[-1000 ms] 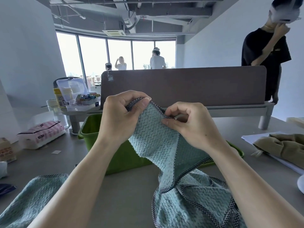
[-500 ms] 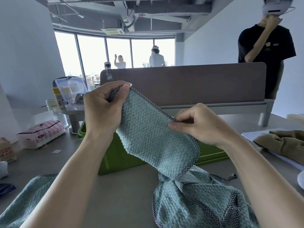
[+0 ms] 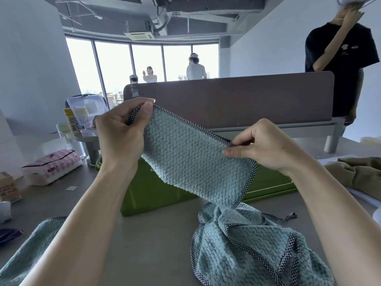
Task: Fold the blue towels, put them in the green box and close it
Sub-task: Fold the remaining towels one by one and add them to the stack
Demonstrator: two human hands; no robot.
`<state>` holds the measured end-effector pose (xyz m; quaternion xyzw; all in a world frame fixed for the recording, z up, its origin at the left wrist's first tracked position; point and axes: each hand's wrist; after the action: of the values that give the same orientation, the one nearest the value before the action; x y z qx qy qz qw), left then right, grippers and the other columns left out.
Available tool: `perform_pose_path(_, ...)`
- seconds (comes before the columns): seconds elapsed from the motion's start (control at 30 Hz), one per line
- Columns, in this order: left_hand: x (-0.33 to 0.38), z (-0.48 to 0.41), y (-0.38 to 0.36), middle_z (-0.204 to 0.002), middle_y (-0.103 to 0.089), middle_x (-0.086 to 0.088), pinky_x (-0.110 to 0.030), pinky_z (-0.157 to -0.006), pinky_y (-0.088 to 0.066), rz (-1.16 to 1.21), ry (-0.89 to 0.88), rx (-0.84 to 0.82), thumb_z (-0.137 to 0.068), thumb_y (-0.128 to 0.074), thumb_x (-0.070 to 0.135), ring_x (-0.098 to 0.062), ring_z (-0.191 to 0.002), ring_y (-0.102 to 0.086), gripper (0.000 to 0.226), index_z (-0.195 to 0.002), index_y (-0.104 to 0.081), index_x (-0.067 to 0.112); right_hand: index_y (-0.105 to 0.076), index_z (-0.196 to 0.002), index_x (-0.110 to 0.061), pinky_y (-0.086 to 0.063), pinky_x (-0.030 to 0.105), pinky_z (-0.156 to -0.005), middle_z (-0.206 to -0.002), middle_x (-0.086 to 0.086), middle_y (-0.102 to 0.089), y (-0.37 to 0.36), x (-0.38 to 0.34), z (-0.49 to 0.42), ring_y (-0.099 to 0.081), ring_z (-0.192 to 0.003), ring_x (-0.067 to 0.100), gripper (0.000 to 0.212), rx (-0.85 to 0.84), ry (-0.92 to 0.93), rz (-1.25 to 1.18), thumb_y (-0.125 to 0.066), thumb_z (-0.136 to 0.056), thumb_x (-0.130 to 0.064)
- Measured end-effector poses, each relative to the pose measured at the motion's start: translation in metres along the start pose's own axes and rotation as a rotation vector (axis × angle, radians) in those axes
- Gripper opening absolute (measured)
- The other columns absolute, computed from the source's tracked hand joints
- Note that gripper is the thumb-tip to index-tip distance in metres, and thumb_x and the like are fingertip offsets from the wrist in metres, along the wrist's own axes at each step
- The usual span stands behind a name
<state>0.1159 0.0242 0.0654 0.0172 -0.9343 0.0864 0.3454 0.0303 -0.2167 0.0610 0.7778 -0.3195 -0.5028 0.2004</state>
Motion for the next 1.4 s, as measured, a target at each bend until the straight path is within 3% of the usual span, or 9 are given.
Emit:
perform_pose_path(0.13,-0.002,0.001,0.001,-0.083,-0.074,0.022,-0.015,-0.078,-0.050,-0.008,0.006,0.006,-0.089,-0.072,0.016,0.004,-0.085,-0.067,0.014,-0.093,-0.074,0.030,-0.080,-0.077,-0.024,-0.058,0.043,-0.084,-0.076,-0.009,-0.077,0.002,0.004,0.000,-0.072,-0.077,0.009,0.034,0.091,0.014,0.000,-0.078,-0.055,-0.050)
perform_pose_path(0.3,-0.005,0.001,0.001,-0.088,-0.073,0.021,-0.012,-0.078,-0.051,-0.033,0.036,0.032,-0.089,-0.072,0.016,0.006,-0.086,-0.067,0.014,-0.099,-0.074,0.026,-0.073,-0.075,-0.034,-0.058,0.033,-0.086,-0.075,-0.013,-0.076,0.006,0.014,-0.003,-0.072,-0.076,0.001,0.016,0.170,0.028,-0.030,-0.085,-0.071,-0.026)
perform_pose_path(0.67,-0.012,0.001,0.000,-0.078,-0.068,0.022,-0.012,-0.070,-0.052,-0.204,0.012,0.065,-0.092,-0.068,0.024,0.008,-0.070,-0.062,0.013,-0.086,-0.069,0.035,-0.066,-0.107,-0.028,-0.052,0.033,-0.083,-0.086,-0.006,-0.074,0.008,0.026,-0.008,-0.069,-0.082,0.008,0.021,0.245,0.088,0.008,-0.072,-0.089,-0.020)
perform_pose_path(0.83,-0.018,0.003,0.000,-0.076,-0.059,0.016,-0.021,-0.063,-0.043,-0.421,-0.049,0.010,-0.097,-0.058,0.034,0.000,-0.070,-0.054,0.014,-0.090,-0.060,0.022,-0.071,-0.089,-0.021,-0.054,0.039,-0.084,-0.087,-0.007,-0.073,0.005,0.025,-0.010,-0.068,-0.085,0.010,0.010,0.264,0.102,0.095,-0.064,-0.094,-0.017)
perform_pose_path(0.97,-0.017,0.007,-0.004,-0.077,-0.047,0.018,-0.009,-0.059,-0.034,-0.510,-0.073,-0.037,-0.101,-0.050,0.034,0.015,-0.070,-0.048,0.020,-0.093,-0.053,0.015,-0.070,-0.093,-0.014,-0.052,0.044,-0.082,-0.087,0.000,-0.072,0.004,0.028,-0.010,-0.067,-0.086,0.020,0.017,0.310,0.131,0.140,-0.057,-0.098,-0.022)
perform_pose_path(1.07,-0.015,0.009,-0.004,-0.079,-0.041,0.020,-0.025,-0.059,-0.027,-0.538,-0.068,-0.070,-0.102,-0.048,0.032,0.032,-0.069,-0.039,0.018,-0.095,-0.051,0.016,-0.072,-0.091,-0.014,-0.052,0.044,-0.078,-0.083,0.005,-0.073,0.003,0.027,-0.010,-0.067,-0.081,0.025,0.025,0.300,0.117,0.146,-0.056,-0.098,-0.032)
perform_pose_path(1.2,-0.016,0.005,0.007,-0.082,-0.044,0.023,-0.019,-0.066,-0.034,-0.557,-0.003,-0.123,-0.104,-0.044,0.033,0.010,-0.076,-0.046,0.017,-0.101,-0.053,0.019,-0.075,-0.089,-0.015,-0.052,0.039,-0.077,-0.078,-0.001,-0.073,0.000,0.021,-0.008,-0.068,-0.078,0.016,0.028,0.269,0.097,0.099,-0.060,-0.095,-0.038)
perform_pose_path(1.3,-0.014,0.008,0.029,-0.092,-0.049,0.021,-0.035,-0.077,-0.040,-0.504,0.130,-0.166,-0.104,-0.042,0.028,-0.005,-0.084,-0.050,0.006,-0.106,-0.046,0.026,-0.075,-0.096,-0.018,-0.053,0.036,-0.086,-0.088,-0.011,-0.073,-0.010,0.013,-0.006,-0.067,-0.087,0.004,0.020,0.188,0.081,0.077,-0.060,-0.096,-0.032)
perform_pose_path(1.4,-0.007,0.013,0.059,-0.110,-0.059,0.006,-0.042,-0.077,-0.046,-0.449,0.230,-0.188,-0.104,-0.040,0.022,-0.016,-0.091,-0.057,0.009,-0.103,-0.044,0.030,-0.071,-0.100,-0.017,-0.052,0.038,-0.088,-0.095,-0.007,-0.072,-0.030,0.003,-0.004,-0.066,-0.092,0.009,0.017,0.089,0.075,0.057,-0.056,-0.099,-0.025)
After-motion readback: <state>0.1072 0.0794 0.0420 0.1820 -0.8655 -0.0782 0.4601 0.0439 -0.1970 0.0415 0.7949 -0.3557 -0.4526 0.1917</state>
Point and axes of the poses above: each hand's wrist, its own z-axis away from the middle knuckle, its own y-axis out of the back of the hand, x = y × z
